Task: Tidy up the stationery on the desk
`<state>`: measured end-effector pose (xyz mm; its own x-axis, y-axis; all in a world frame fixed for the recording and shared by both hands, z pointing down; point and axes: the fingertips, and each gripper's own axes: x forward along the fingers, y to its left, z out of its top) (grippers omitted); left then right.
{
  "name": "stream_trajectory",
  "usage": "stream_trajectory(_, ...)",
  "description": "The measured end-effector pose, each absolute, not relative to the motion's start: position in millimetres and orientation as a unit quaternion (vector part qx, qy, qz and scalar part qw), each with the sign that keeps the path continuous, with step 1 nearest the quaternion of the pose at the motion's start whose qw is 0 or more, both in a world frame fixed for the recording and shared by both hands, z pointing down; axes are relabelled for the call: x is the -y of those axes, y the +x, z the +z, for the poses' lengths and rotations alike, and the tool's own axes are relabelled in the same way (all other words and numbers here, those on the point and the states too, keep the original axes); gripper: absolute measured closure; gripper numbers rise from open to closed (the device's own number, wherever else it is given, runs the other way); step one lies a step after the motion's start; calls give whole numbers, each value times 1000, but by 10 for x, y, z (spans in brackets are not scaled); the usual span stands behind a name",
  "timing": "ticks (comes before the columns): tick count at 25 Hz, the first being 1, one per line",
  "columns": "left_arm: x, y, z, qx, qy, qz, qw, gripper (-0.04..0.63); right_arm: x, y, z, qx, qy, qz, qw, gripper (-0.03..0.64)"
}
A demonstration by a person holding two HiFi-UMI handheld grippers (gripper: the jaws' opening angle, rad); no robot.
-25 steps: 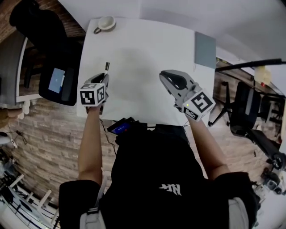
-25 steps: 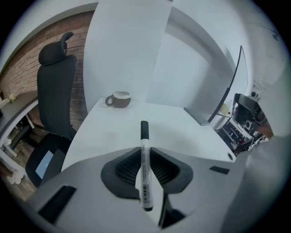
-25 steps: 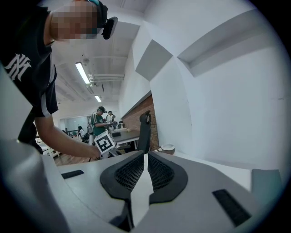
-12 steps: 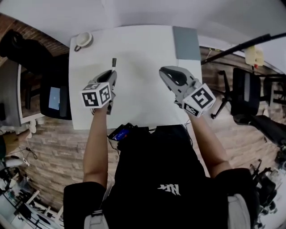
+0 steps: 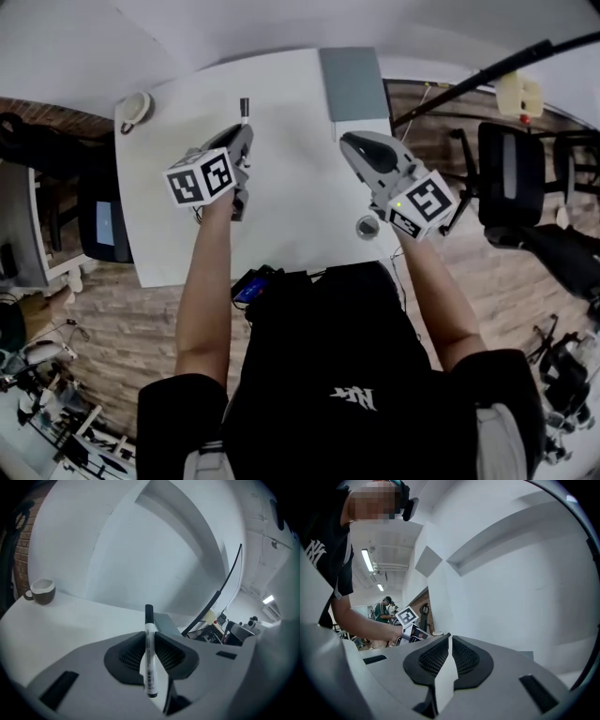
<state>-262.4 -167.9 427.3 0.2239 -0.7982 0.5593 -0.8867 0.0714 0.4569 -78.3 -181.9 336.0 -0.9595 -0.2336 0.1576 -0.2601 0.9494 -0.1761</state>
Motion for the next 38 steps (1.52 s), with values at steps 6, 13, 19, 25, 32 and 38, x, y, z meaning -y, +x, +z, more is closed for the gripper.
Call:
stream_trajectory(6,2222,-2262,4446,613,678,57,401,529,2289,-377,3489,981,143,103,75,568)
stream_trajectory(13,2696,-1938,4707,608,665,38,433,529,2708,12,3681,976,165,113,80,568)
stream_trajectory(19,2976,-1912,4910,617,646,24,448,529,2907,99,3847,974,170,117,90,568)
stream_trajectory(25,3270,-1911,5154,622,627,19,468,529,3010,31,3968,974,153,131,99,568)
stream_trajectory(32,3474,-1800,5439,617,612,24,494,529,3201,19,4024,974,147,135,106,568)
stream_trajectory(38,3492,-1802,5470,616,609,33,498,529,3308,90,4089,971,160,140,110,568)
